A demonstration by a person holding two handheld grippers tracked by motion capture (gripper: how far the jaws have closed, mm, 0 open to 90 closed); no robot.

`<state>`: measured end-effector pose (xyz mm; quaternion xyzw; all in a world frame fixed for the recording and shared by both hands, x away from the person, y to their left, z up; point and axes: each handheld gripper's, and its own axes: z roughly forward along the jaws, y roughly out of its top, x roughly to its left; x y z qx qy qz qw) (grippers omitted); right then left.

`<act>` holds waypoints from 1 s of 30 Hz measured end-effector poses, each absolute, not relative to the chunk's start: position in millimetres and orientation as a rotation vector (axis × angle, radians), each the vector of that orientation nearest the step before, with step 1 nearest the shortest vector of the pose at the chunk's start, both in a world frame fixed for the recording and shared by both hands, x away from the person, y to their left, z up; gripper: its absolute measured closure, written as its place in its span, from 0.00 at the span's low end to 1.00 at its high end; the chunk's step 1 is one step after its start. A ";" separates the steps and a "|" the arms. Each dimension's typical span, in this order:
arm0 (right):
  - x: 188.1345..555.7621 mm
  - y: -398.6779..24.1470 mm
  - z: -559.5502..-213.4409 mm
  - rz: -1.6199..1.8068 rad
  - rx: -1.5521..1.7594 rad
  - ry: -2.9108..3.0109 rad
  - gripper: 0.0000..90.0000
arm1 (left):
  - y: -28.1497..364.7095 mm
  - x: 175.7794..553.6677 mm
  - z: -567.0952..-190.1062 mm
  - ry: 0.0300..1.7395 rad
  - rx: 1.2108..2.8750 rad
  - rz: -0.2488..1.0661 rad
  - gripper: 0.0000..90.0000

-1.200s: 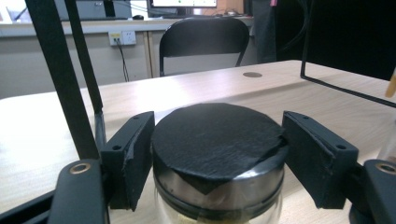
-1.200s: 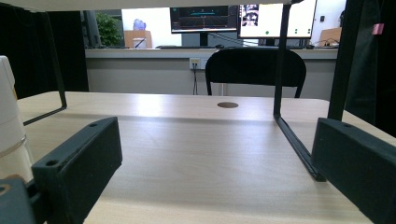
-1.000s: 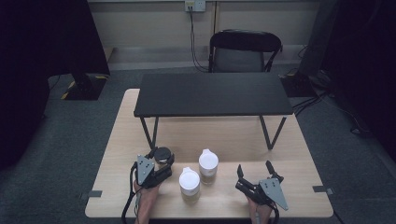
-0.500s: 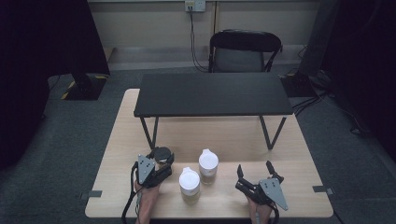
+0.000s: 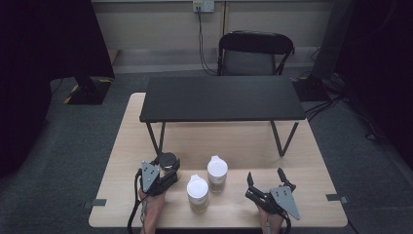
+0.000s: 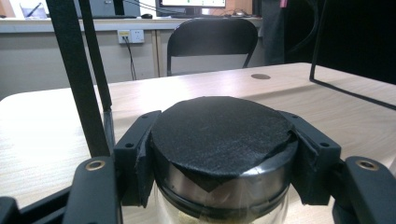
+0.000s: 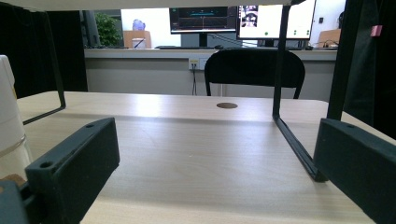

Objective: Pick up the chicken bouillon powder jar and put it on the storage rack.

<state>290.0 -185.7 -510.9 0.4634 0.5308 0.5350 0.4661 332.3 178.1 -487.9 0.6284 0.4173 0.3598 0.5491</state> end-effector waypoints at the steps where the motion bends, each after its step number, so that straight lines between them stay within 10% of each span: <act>1: 290.1 -185.7 -510.9 1.313 1.139 1.303 0.00 | 178.2 332.0 -487.5 0.986 1.492 0.854 0.39; 30: 289.9 -185.8 -510.9 1.313 1.142 1.298 0.00 | 180.3 315.6 -452.1 0.891 1.486 0.882 0.39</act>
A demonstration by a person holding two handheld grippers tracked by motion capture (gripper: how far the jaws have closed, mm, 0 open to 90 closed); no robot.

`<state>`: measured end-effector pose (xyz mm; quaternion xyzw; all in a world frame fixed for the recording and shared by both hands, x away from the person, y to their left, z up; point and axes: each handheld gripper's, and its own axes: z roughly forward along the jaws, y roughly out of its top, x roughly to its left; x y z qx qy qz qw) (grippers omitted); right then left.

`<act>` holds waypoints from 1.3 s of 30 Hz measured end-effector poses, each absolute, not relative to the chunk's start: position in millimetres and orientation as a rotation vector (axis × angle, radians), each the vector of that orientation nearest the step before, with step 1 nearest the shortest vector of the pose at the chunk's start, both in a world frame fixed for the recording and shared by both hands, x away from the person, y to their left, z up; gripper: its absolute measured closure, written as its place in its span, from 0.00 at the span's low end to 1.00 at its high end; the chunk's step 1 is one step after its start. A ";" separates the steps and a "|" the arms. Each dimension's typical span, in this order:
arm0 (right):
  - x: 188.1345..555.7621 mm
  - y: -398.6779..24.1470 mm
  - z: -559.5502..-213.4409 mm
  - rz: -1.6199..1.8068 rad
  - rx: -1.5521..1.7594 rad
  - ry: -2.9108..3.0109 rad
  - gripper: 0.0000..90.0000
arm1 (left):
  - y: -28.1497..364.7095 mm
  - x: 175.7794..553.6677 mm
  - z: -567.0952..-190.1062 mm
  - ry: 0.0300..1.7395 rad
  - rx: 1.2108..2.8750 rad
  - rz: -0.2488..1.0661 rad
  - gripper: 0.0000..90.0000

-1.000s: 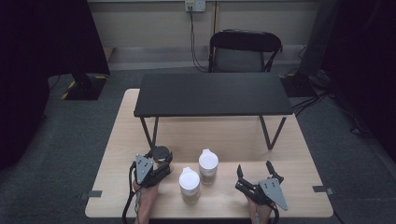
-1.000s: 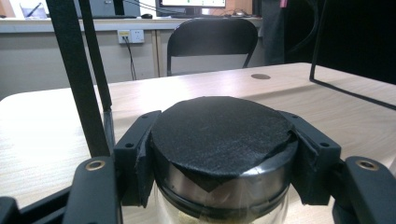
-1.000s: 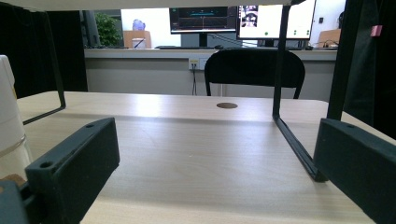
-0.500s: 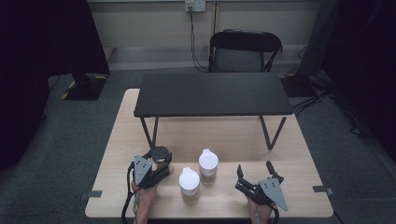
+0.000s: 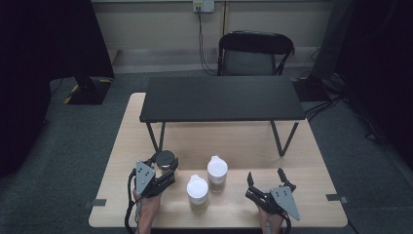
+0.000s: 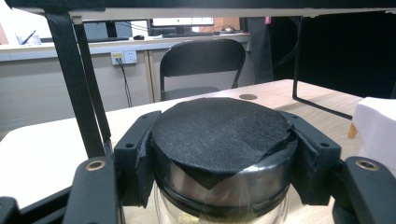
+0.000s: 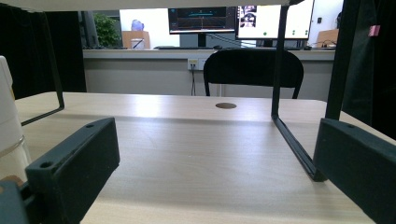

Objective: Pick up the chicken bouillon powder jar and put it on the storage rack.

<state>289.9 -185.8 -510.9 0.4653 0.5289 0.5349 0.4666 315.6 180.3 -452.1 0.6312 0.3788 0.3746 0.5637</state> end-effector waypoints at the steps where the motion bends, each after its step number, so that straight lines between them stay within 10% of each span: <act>1: 290.0 -185.8 -510.9 1.313 1.142 1.298 0.00 | 180.3 316.0 -451.5 0.889 1.483 0.878 0.39; 39: 289.6 -185.9 -511.1 1.315 1.138 1.298 0.00 | 179.1 319.5 -397.6 0.809 1.509 0.876 0.39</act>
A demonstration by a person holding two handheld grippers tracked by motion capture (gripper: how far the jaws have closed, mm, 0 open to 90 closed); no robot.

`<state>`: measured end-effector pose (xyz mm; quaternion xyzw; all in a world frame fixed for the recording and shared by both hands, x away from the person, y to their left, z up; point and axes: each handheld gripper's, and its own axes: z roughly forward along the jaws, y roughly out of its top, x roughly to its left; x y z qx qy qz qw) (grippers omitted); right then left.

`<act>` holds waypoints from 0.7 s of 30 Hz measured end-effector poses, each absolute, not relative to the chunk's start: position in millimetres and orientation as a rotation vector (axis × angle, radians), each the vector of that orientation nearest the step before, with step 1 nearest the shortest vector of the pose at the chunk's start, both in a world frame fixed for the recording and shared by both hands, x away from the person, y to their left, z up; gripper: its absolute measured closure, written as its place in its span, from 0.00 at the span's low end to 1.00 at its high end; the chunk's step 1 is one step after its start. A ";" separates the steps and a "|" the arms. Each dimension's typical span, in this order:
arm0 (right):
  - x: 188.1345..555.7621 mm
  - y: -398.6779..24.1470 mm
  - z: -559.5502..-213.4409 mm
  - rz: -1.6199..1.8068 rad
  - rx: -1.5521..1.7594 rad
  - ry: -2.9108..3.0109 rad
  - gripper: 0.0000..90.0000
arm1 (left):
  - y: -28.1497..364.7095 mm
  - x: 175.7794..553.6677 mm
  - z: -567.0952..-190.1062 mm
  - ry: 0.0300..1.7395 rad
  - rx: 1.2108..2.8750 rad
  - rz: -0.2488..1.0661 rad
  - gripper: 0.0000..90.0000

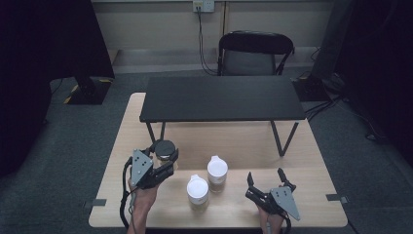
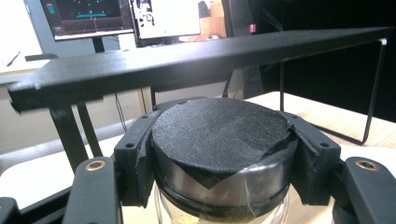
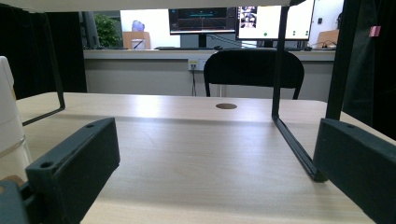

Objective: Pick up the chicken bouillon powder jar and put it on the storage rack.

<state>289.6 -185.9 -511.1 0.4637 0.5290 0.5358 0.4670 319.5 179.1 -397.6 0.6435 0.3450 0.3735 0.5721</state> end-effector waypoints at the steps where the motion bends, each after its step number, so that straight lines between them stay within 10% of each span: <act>1: 289.6 -185.9 -511.1 1.315 1.138 1.298 0.00 | 180.1 319.7 -395.4 0.807 1.504 0.863 0.39; 21: 289.3 -186.0 -511.2 1.319 1.133 1.299 0.00 | 174.8 326.2 -362.2 0.783 1.512 0.880 0.39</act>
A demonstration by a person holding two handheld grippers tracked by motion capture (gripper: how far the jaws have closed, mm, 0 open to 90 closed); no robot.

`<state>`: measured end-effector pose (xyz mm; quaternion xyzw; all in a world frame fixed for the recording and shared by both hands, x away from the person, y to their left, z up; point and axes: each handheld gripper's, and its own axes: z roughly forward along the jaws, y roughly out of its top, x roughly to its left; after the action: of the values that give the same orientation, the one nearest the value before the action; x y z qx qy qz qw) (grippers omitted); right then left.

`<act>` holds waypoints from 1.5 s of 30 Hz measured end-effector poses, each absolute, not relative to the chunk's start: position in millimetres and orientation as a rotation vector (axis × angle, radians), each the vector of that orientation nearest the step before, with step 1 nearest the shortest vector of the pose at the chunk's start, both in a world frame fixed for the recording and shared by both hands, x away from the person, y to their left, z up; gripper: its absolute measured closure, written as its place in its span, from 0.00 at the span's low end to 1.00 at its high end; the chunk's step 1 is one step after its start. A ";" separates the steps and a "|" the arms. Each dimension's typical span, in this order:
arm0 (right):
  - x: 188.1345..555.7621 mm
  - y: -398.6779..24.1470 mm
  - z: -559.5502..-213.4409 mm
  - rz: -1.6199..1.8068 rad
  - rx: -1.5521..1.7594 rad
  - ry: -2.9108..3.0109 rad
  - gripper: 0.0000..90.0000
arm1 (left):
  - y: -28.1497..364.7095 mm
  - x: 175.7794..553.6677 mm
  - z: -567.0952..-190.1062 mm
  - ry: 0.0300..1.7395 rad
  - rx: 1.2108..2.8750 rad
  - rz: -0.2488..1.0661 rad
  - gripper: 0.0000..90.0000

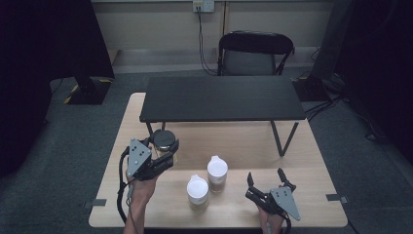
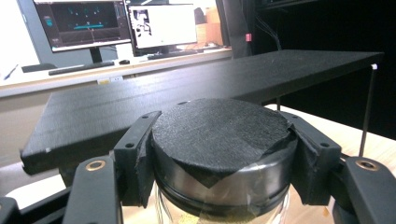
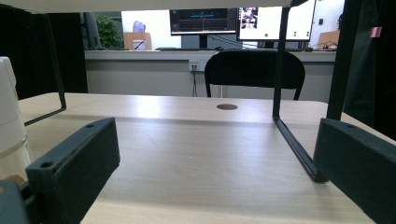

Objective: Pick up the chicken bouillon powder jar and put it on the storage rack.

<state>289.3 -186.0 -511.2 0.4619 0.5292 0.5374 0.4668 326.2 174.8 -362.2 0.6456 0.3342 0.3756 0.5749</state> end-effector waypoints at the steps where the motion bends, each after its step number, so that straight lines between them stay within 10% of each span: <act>1: 289.4 -186.0 -511.2 1.319 1.134 1.299 0.00 | 174.2 326.6 -359.8 0.778 1.512 0.883 0.39; 45: 289.0 -186.1 -511.3 1.323 1.131 1.300 0.00 | 164.8 375.1 -281.2 0.796 1.513 0.932 0.39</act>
<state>289.0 -186.1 -511.3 0.4605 0.5295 0.5390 0.4659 375.1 164.8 -281.2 0.6425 0.3379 0.3960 0.5624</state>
